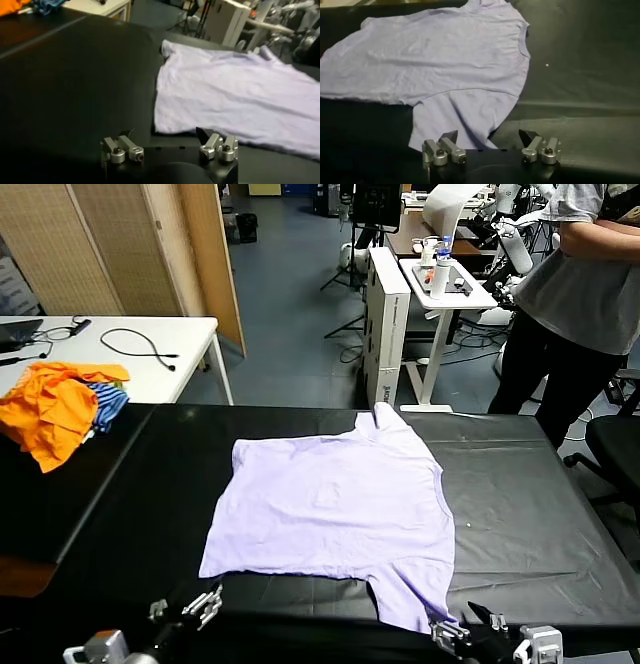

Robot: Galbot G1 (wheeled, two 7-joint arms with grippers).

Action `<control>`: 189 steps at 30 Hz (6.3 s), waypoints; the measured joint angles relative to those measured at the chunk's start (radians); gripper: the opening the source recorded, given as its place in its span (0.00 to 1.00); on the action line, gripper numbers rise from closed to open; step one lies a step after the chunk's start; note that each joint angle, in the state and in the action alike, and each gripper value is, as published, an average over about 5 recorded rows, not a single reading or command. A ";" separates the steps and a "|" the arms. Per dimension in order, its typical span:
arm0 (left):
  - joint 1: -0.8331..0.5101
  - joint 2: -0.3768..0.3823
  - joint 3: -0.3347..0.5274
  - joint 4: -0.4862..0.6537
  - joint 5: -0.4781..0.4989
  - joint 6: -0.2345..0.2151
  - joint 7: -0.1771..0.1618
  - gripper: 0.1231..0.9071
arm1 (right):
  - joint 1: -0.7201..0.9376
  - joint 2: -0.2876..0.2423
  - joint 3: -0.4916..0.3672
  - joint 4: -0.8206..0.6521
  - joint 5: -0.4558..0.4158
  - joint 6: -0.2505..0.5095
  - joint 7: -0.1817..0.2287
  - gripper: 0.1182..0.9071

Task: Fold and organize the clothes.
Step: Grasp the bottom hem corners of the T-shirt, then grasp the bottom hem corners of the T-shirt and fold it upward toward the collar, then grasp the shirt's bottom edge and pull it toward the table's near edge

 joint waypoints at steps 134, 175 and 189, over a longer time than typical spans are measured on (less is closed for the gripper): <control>-0.395 0.116 0.076 0.270 0.026 -0.060 -0.029 1.00 | 0.451 -0.195 -0.148 -0.320 0.049 0.137 -0.030 0.91; -0.138 0.099 -0.019 0.101 0.073 -0.052 -0.045 0.03 | 0.218 -0.194 -0.090 -0.074 0.047 0.000 0.074 0.06; -0.037 0.112 -0.058 0.028 0.063 0.036 -0.072 0.81 | 0.184 -0.199 -0.026 0.042 0.127 0.000 0.085 0.97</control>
